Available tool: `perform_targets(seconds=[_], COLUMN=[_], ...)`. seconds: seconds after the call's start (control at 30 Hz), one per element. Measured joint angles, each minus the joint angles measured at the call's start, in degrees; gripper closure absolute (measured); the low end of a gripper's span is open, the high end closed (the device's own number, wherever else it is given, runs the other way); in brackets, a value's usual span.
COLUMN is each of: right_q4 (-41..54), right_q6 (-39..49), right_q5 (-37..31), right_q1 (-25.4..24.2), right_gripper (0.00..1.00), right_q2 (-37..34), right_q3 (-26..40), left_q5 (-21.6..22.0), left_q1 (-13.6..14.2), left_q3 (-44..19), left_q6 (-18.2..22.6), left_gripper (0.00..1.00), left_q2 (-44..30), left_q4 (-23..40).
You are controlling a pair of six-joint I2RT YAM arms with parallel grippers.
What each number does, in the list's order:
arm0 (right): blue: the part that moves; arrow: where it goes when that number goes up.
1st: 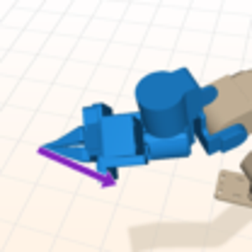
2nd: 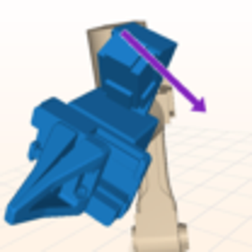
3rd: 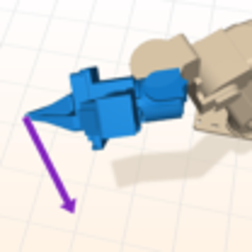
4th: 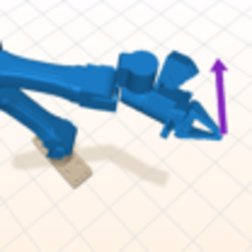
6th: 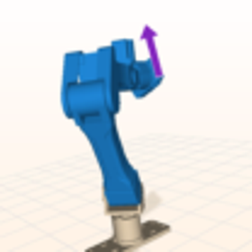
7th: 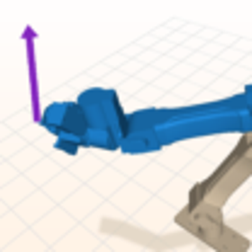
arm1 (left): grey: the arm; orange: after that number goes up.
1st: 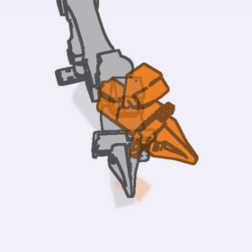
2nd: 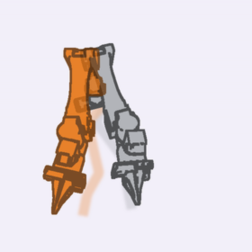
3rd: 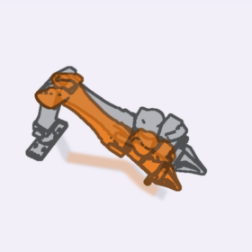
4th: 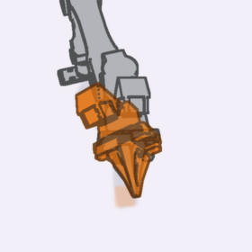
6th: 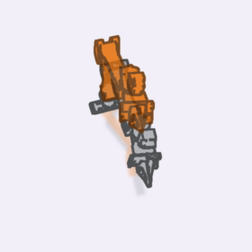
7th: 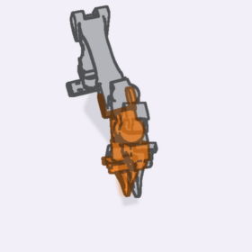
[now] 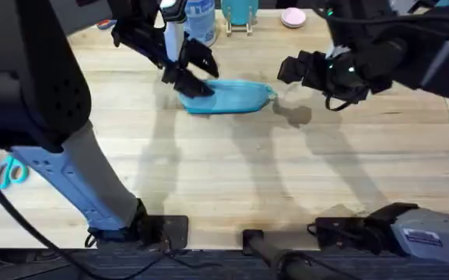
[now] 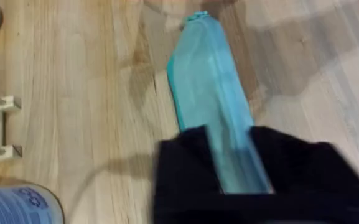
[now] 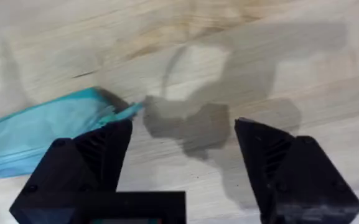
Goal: Unzip the bag, pick up the pens from the table one at a time and place them inside, then zip the bag closed.
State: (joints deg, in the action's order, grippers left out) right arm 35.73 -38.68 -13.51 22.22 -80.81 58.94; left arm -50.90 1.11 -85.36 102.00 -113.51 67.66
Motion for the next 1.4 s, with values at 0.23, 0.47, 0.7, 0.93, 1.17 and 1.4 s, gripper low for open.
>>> perform_targets(seconds=[0.23, 0.47, 0.7, 0.93, 1.17, 1.4], right_q4=[0.0, -0.9, -3.1, -4.4, -5.2, -5.3], right_q6=[6.5, 14.4, 18.9, 25.4, 32.1, 35.0], right_q5=[1.2, 1.1, 1.1, 1.1, 0.8, -1.6], right_q1=[0.0, 0.0, 0.0, 0.0, 0.0, 0.0], right_gripper=[0.006, 0.007, 0.005, 0.006, 0.006, 0.006], right_q2=[7.0, 8.8, 8.8, 8.9, 10.1, 12.4], right_q3=[0.4, 0.6, 0.6, 0.6, 0.6, 0.7], left_q5=[1.3, 1.7, 4.6, 8.9, 10.1, 12.8], left_q1=[-0.6, -0.6, -0.6, -0.7, -1.9, -5.2], left_q3=[-1.1, -12.2, -25.5, -28.9, -28.9, -28.9], left_q6=[-3.3, -4.3, -7.9, -25.1, -40.5, -52.8], left_gripper=[0.006, 0.005, 0.005, 0.005, 0.005, 0.004], left_q2=[0.0, 0.0, 0.0, 1.8, 7.4, 14.0], left_q4=[2.8, 14.2, 29.2, 29.4, 29.2, 29.2])
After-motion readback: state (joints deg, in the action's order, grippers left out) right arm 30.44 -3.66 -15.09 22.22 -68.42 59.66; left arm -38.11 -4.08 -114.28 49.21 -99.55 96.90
